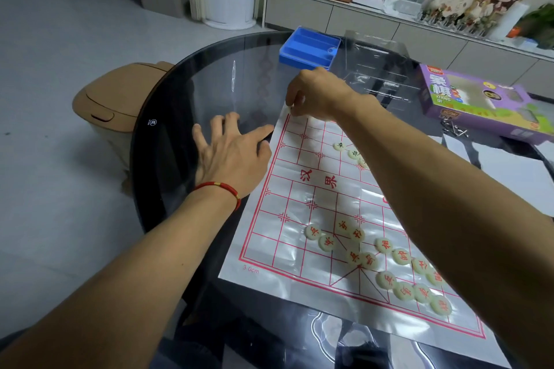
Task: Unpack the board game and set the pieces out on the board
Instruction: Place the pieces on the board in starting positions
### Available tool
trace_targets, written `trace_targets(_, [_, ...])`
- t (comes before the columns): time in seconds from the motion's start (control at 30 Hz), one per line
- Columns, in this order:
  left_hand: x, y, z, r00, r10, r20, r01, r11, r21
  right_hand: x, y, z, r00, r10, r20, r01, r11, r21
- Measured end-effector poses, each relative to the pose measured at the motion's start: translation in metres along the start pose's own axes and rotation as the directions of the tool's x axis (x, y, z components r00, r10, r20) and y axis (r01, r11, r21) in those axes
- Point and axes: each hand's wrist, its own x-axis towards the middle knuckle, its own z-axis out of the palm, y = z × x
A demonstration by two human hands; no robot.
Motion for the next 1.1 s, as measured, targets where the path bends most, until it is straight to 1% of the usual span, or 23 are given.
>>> trace_targets(0.17, [0.0, 0.0, 0.0, 1.0, 0.002, 0.004, -0.002, 1.0, 0.006, -0.002, 0.0, 0.0, 1.0, -0.03, -0.008, 0.03, 0.999, -0.014])
trace_targets(0.27, [0.0, 0.0, -0.001, 1.0, 0.01, 0.007, -0.01, 1.0, 0.01, -0.01, 0.005, -0.006, 0.998, -0.049, -0.036, 0.048, 0.998, -0.027])
trace_targets(0.4, [-0.002, 0.001, -0.002, 1.0, 0.012, 0.018, -0.012, 1.0, 0.009, -0.039, 0.02, -0.022, 0.996, -0.053, -0.076, 0.05, 0.998, -0.035])
trace_targets(0.5, [-0.002, 0.002, -0.002, 1.0, 0.016, 0.016, -0.016, 1.0, 0.0, -0.071, 0.035, -0.033, 0.996, -0.04, -0.076, 0.038, 0.999, -0.032])
trace_targets(0.6, [-0.003, 0.004, -0.004, 1.0, 0.012, 0.017, -0.012, 1.0, -0.004, -0.099, 0.046, -0.036, 0.998, -0.038, -0.043, 0.037, 0.999, -0.025])
trace_targets(0.73, [-0.003, 0.004, -0.005, 1.0, 0.012, 0.022, -0.012, 1.0, 0.003, -0.111, 0.042, -0.026, 0.995, -0.079, 0.068, 0.079, 0.997, -0.004])
trace_targets(0.87, [-0.003, 0.004, -0.005, 1.0, 0.006, 0.03, -0.006, 1.0, 0.008, -0.108, 0.036, -0.016, 0.991, -0.098, 0.092, 0.103, 0.993, -0.056])
trace_targets(0.93, [-0.003, 0.004, -0.005, 0.999, 0.007, 0.032, -0.008, 1.0, 0.01, -0.107, 0.036, -0.016, 0.992, -0.094, 0.084, 0.099, 0.993, -0.06])
trace_targets(1.03, [-0.002, 0.003, -0.003, 1.0, 0.014, 0.025, -0.014, 1.0, 0.01, -0.114, 0.041, -0.023, 0.998, -0.06, 0.006, 0.061, 0.998, -0.035])
trace_targets(1.1, [-0.002, 0.002, -0.003, 1.0, 0.014, 0.025, -0.015, 1.0, 0.009, -0.129, 0.046, -0.032, 1.0, -0.026, -0.012, 0.026, 1.0, -0.013])
